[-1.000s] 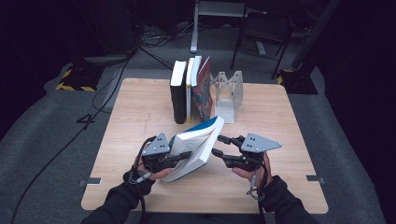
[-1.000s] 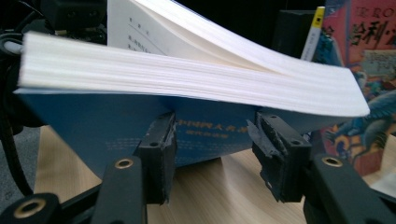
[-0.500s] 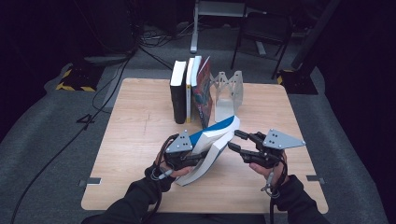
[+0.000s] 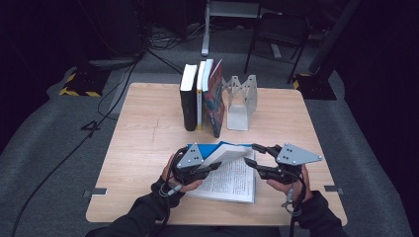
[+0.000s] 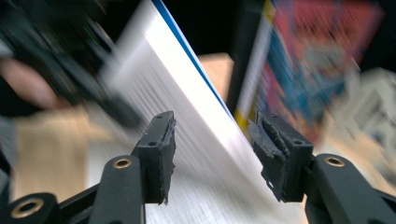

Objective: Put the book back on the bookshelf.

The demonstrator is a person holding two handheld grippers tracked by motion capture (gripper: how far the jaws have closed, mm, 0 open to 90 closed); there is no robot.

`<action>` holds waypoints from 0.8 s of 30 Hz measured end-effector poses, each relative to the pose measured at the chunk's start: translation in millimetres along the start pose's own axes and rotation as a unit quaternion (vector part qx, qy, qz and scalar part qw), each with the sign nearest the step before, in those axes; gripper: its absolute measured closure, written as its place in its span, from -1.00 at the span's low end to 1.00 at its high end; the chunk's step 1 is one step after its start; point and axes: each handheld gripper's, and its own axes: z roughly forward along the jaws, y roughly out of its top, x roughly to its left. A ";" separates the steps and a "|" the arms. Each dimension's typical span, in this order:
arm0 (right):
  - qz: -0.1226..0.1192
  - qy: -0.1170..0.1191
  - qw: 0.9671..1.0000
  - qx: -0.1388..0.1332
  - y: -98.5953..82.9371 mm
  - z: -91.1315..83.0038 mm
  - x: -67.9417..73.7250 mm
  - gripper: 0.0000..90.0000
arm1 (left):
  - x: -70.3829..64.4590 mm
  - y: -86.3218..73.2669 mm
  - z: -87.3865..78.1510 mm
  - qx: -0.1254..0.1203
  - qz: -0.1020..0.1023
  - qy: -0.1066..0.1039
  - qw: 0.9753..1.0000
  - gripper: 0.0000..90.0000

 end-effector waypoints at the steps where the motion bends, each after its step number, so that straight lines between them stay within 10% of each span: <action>1: -0.003 -0.022 1.000 0.018 -18.0 -5.0 -11.1 0.06 | -0.1 -0.2 -0.4 0.000 0.001 -0.001 1.000 0.74; 4: 0.017 -0.041 0.996 0.080 -51.7 -3.4 -34.7 0.01 | -1.3 -0.7 -1.2 0.000 0.002 -0.002 1.000 0.74; 11: 0.038 0.024 0.987 0.157 -89.4 23.2 -37.9 -0.04 | 1.0 -2.2 -4.4 -0.012 0.002 -0.009 1.000 0.74; 15: 0.003 0.072 0.991 0.109 -81.2 24.5 -17.4 0.26 | -0.4 -2.7 -1.2 -0.019 0.002 -0.026 0.999 0.73; 17: 0.022 0.095 0.993 0.070 -73.9 17.5 -17.2 0.25 | -2.1 -0.6 0.6 -0.030 0.003 -0.035 0.999 0.73; 24: 0.006 0.069 0.998 0.009 -44.7 -1.0 -13.6 0.23 | -9.8 12.4 11.5 -0.068 -0.019 -0.083 0.994 0.70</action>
